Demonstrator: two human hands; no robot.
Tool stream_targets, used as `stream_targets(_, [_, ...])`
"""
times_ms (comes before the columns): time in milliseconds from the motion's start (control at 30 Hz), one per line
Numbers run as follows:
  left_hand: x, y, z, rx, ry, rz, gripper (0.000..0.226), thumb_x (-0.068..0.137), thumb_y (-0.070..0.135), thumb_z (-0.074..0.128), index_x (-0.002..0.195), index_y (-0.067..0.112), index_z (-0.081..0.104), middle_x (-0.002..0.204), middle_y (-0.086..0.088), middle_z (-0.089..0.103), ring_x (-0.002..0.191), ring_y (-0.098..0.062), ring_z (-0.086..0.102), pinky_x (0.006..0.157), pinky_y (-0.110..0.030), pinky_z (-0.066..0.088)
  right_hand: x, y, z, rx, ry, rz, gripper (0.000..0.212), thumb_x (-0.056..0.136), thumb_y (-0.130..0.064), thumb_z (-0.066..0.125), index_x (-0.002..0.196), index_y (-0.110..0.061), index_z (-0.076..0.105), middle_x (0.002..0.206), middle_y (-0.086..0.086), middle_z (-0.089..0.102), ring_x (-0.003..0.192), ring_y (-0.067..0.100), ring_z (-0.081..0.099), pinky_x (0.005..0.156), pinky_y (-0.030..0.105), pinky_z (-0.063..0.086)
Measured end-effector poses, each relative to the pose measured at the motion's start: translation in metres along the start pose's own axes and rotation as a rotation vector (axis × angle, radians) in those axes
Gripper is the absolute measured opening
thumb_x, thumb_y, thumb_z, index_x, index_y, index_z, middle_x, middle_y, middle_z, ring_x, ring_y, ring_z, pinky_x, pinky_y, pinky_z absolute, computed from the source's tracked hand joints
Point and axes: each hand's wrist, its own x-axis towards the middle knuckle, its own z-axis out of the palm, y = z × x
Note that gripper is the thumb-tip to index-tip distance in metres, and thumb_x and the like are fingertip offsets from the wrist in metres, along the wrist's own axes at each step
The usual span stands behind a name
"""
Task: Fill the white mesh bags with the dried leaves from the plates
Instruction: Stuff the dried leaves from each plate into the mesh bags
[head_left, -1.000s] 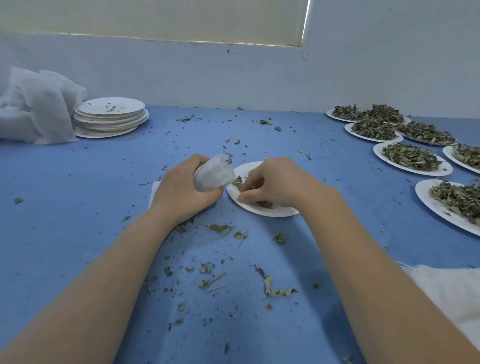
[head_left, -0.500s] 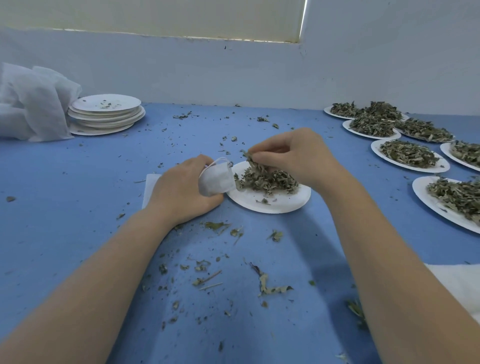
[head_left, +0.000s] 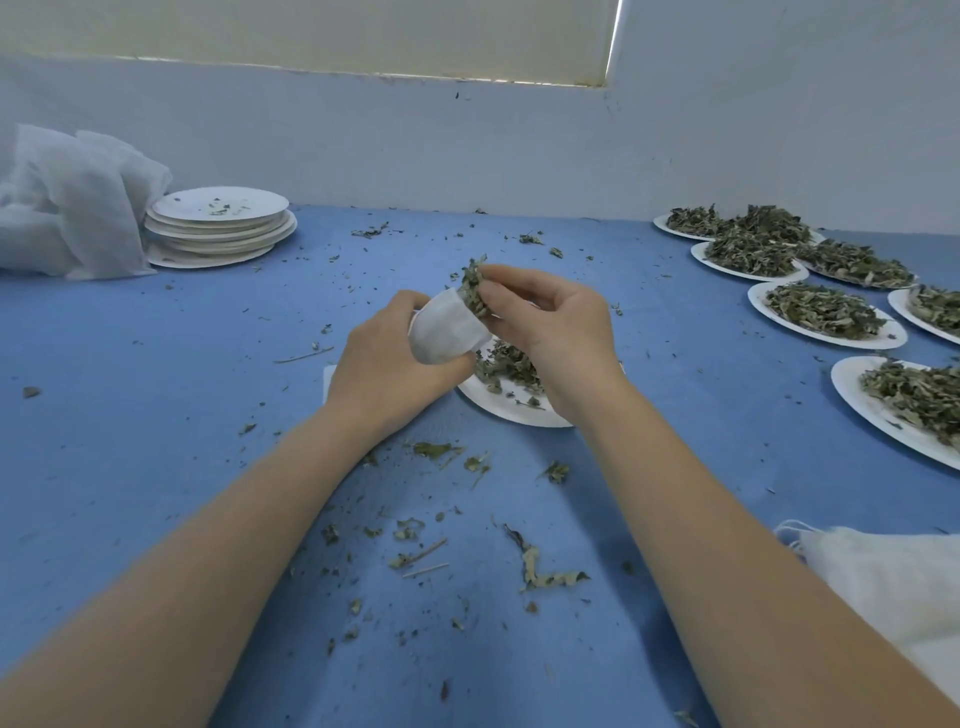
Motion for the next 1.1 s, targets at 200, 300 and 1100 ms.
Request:
stream_targets(200, [0.002,0.002,0.002,-0.077,0.049,-0.063,0.035,0.068,0.042,0.074,0.092,0.031,0.052,0.080,0.014,0.056,0.071,0.017,0.048,0.051,-0.003,0.036,-0.001,0.001,-0.004,-0.080,-0.067,-0.036,0.019,0.080,-0.005,0.072,0.081,-0.024,0.075,0.080,-0.004,0.074,0.078,0.009,0.070,0.073,0.021,0.054])
stream_targets(300, [0.002,0.001,0.000,-0.099,0.067,-0.089,0.038,0.067,0.046,0.075,0.093,0.030,0.054,0.082,0.014,0.058,0.072,0.008,0.053,0.052,-0.010,0.038,-0.001,0.000,-0.009,-0.105,-0.106,-0.040,0.016,0.080,-0.003,0.071,0.084,-0.019,0.074,0.079,-0.003,0.074,0.074,0.010,0.069,0.073,0.020,0.054])
stream_targets(1100, [-0.006,0.006,0.002,0.108,0.055,0.151,0.048,0.066,0.041,0.075,0.107,0.025,0.056,0.091,0.007,0.063,0.081,-0.013,0.058,0.068,-0.030,0.046,-0.003,-0.038,-0.013,-0.690,-0.424,-0.037,0.023,0.079,-0.008,0.068,0.090,-0.026,0.076,0.086,-0.007,0.074,0.087,0.003,0.068,0.084,0.023,0.053])
